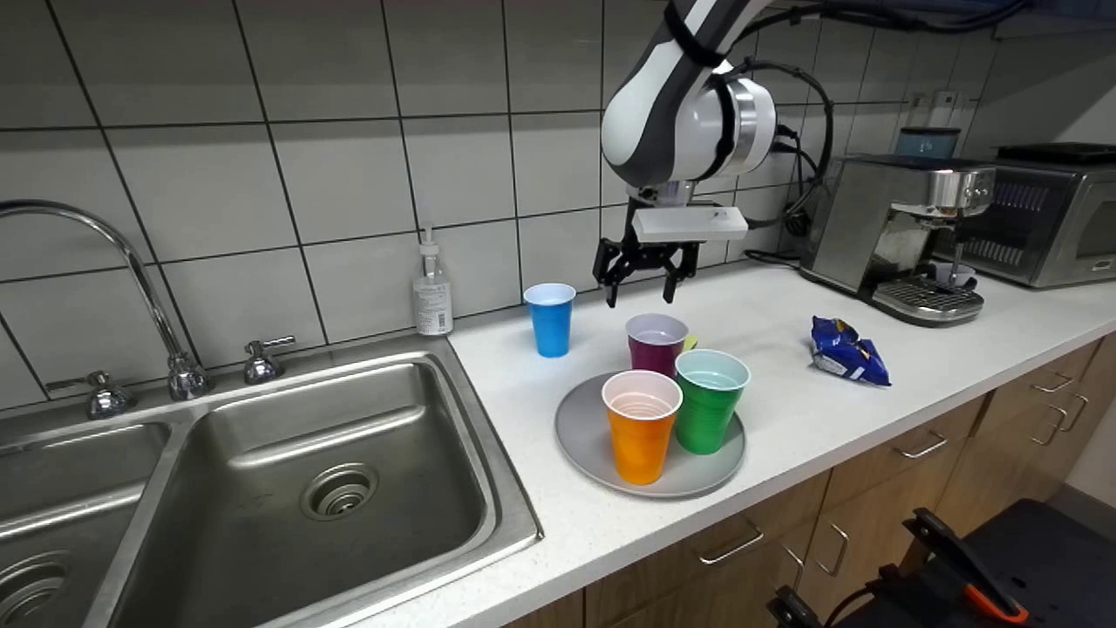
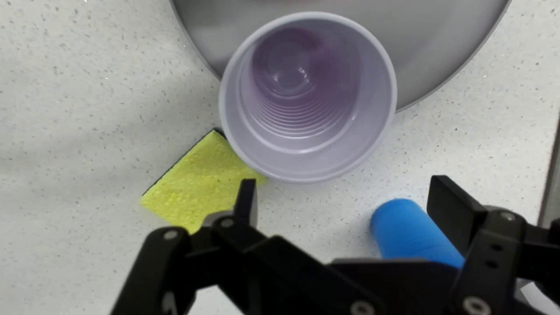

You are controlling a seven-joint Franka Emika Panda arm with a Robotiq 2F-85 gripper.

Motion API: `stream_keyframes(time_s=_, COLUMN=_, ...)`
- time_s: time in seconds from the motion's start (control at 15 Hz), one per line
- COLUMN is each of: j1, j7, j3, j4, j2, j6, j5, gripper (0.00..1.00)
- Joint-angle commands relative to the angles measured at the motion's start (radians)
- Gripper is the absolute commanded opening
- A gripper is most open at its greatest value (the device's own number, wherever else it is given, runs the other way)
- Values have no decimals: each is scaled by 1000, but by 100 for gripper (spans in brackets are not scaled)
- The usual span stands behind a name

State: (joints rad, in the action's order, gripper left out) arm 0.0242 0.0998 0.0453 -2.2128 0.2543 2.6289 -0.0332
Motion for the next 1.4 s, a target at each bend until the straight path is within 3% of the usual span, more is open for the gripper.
stream_keyframes(time_s=0.0, j1=-2, j7=-17, j3=-25, j4=63, j2=42, j6=5, j5=1, gripper=100)
stream_keyframes(time_s=1.33, j1=73, j7=-14, j3=-68, j4=474, j2=346, j6=-18, j5=13, gripper=100)
